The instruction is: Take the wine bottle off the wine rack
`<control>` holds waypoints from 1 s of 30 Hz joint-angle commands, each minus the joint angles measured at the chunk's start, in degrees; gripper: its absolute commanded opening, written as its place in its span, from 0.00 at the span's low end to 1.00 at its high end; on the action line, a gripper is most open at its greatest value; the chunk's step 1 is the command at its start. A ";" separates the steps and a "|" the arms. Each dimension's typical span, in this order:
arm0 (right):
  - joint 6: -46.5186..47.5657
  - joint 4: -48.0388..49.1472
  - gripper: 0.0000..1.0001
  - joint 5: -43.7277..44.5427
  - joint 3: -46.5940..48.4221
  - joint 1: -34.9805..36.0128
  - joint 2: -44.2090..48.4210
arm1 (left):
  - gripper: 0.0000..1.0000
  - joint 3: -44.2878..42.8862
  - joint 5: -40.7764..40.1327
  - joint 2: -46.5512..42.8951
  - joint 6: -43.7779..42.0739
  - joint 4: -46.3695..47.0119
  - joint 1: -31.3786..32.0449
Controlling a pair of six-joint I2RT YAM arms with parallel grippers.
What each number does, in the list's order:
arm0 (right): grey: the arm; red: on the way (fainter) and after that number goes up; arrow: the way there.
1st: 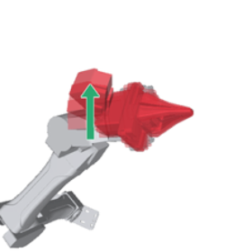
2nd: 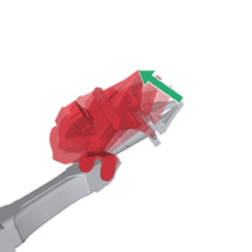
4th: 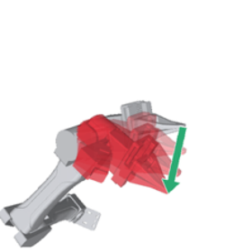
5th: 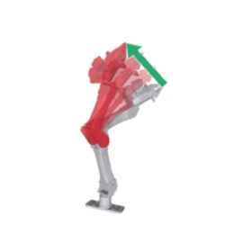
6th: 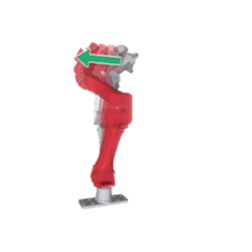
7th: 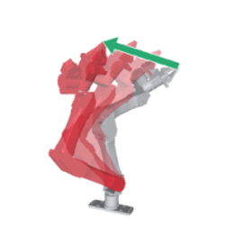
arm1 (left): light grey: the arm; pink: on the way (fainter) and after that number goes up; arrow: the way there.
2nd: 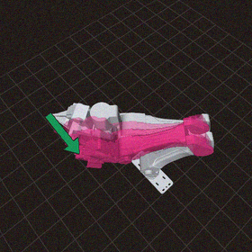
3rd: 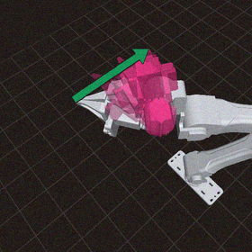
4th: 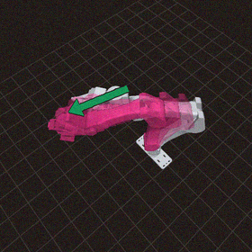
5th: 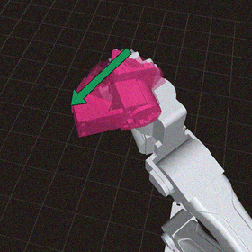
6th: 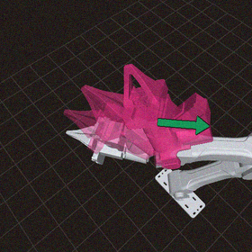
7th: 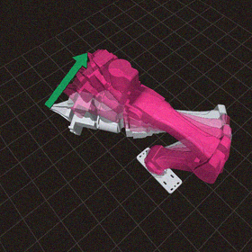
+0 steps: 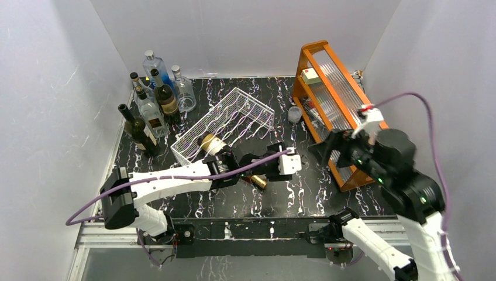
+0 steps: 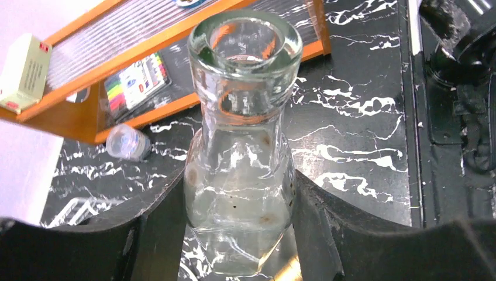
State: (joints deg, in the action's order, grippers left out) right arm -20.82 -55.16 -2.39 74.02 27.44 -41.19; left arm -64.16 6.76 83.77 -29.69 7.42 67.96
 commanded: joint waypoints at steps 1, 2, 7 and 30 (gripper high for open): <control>0.20 3.47 0.98 4.71 3.91 0.17 5.60 | 0.20 -3.85 -5.41 -4.10 8.21 -5.18 -0.51; 0.09 4.25 0.98 5.07 3.94 0.23 6.59 | 0.18 -4.62 -6.27 -4.36 9.15 -7.35 -0.52; -1.02 5.55 0.98 7.50 0.91 0.24 9.35 | 0.17 -4.11 -12.99 -10.28 13.20 -8.80 -1.66; -2.27 8.53 0.98 1.55 -6.18 0.24 5.06 | 0.28 -22.08 -18.30 -15.30 23.35 -18.38 -38.37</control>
State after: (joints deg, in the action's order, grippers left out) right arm -22.48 -50.70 0.93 67.59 27.44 -34.22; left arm -84.16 -9.61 69.41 -7.75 -15.05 35.46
